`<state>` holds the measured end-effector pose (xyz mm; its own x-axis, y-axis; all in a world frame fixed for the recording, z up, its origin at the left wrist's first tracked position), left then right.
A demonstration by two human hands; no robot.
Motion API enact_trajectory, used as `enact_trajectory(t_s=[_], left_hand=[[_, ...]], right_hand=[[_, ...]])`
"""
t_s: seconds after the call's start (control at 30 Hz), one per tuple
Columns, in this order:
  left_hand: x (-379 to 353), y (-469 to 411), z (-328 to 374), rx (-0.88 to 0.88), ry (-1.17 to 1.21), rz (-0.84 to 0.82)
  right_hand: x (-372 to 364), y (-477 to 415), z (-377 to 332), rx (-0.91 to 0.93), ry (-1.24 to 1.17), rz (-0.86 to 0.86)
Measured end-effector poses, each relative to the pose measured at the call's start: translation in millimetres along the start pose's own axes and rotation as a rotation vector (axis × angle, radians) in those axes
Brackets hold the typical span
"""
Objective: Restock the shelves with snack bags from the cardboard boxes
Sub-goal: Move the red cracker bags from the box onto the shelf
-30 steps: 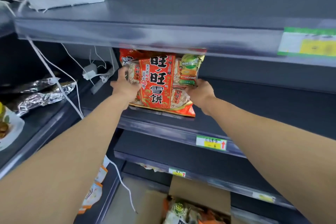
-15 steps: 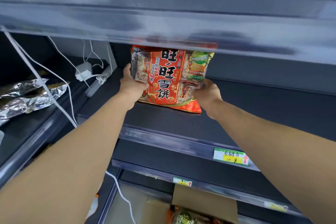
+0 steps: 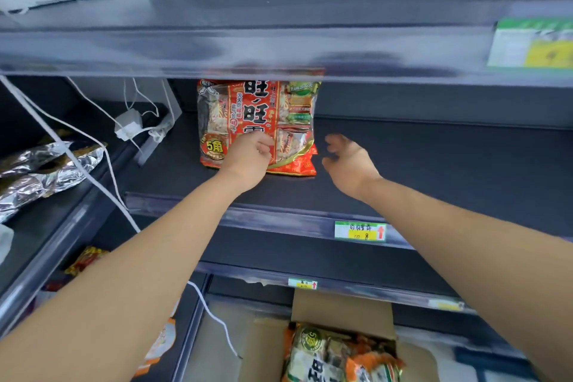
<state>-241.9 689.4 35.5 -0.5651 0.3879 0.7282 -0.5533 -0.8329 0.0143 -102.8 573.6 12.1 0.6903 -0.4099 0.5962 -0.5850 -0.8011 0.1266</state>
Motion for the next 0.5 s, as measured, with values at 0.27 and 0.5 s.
enact_trajectory(t_s=[0.27,0.5], left_hand=[[-129,69,140,-0.221,0.056,-0.297],[-278,205,298,-0.446,0.098,-0.633]], right_hand=[[129,103,97,-0.087,0.17,0.08],[278,242,237,-0.304,0.34,0.229]])
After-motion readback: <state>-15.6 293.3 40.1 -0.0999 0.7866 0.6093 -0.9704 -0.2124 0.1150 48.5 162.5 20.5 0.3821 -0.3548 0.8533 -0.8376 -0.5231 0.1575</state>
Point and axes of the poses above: each hand's wrist, its own y-axis away from the middle knuckle, its own x-axis out of the back of the hand, z = x × y, the point moved 8 cm from there along -y, towards the middle knuckle, and after that the axes turned 1 degree about x, right-handed, at the moved point
